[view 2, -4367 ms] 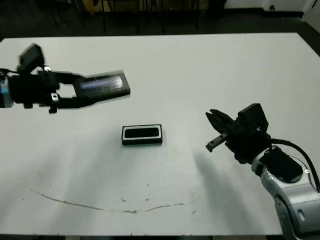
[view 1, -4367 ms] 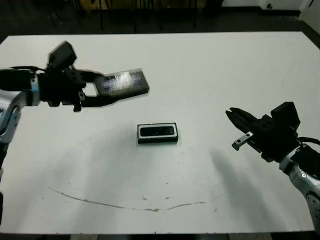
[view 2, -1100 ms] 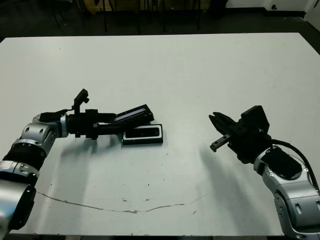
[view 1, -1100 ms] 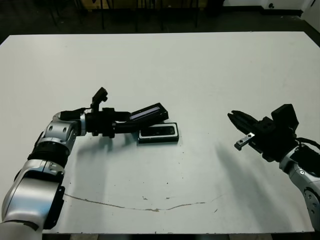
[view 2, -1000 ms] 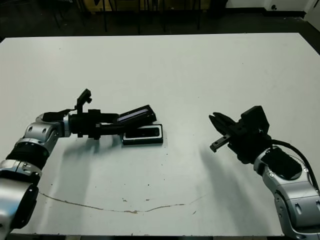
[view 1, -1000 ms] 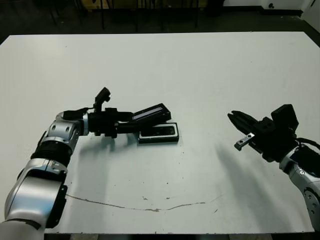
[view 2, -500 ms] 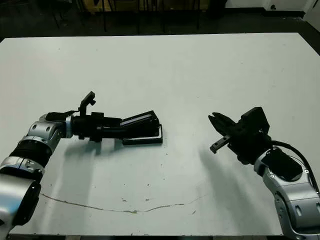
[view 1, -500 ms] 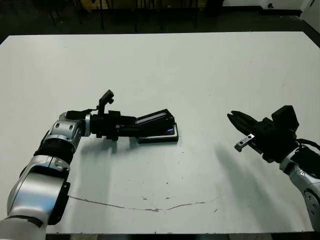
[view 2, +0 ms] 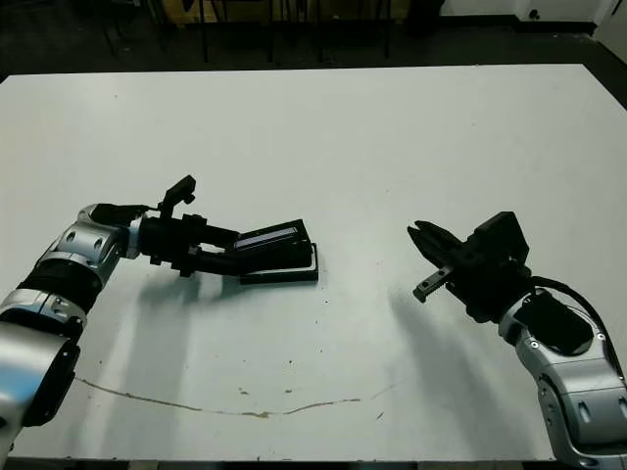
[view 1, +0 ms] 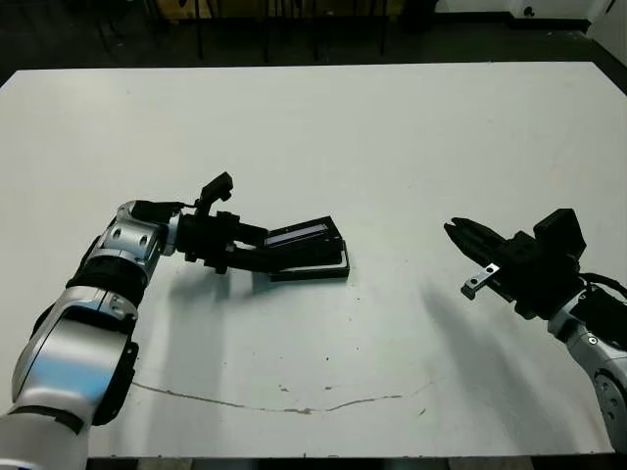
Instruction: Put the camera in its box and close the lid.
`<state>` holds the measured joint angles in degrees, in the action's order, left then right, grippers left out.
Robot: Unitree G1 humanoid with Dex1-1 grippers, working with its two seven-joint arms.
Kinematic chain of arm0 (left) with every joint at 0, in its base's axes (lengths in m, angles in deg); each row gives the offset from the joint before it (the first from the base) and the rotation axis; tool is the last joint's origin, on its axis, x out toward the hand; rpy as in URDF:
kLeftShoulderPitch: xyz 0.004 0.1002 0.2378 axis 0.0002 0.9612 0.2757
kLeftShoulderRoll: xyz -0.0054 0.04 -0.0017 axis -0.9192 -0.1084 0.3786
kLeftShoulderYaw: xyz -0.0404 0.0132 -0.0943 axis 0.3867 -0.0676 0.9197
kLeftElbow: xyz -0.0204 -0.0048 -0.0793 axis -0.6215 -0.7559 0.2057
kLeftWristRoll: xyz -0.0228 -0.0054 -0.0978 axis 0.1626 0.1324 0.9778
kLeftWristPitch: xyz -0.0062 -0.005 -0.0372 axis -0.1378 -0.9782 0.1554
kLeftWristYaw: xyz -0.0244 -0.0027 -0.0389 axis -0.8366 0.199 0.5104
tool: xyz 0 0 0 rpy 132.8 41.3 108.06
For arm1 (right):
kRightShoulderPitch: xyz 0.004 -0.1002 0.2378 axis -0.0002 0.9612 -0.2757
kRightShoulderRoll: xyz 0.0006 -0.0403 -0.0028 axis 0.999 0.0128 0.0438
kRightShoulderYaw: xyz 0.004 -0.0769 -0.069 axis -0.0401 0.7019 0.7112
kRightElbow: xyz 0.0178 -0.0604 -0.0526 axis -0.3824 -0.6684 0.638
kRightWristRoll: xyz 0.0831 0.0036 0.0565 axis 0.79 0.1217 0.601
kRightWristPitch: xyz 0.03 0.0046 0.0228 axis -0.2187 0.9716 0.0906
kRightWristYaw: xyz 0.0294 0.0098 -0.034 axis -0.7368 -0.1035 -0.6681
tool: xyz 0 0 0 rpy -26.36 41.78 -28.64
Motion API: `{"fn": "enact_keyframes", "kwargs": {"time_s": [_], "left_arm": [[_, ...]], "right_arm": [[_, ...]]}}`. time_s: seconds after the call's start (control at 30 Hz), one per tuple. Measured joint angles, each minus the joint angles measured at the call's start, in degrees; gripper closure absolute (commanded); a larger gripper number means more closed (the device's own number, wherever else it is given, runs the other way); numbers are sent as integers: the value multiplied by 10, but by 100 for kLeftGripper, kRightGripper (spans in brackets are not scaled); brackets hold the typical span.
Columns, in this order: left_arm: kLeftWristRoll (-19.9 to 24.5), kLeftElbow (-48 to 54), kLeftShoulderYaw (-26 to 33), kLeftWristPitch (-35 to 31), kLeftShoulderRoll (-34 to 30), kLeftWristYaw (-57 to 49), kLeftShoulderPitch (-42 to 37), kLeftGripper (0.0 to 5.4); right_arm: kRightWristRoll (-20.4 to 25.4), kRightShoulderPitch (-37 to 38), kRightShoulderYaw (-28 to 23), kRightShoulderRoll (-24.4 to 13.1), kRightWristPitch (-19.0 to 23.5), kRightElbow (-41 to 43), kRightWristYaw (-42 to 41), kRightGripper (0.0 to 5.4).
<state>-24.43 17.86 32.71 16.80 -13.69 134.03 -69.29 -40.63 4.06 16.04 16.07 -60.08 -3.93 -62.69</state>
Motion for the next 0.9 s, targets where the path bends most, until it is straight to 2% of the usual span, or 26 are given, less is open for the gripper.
{"fn": "enact_keyframes", "kwargs": {"time_s": [0.17,0.4,0.9], "left_arm": [[-8,5,-12,17,0,5,-3,266],[-21,41,-35,0,-5,15,1,267],[-22,68,-36,-19,-16,13,14,267]], "right_arm": [[0,3,0,0,-3,-1,0,540],[1,3,0,0,-5,-6,-1,540],[0,3,0,0,-3,-5,-1,540]]}}
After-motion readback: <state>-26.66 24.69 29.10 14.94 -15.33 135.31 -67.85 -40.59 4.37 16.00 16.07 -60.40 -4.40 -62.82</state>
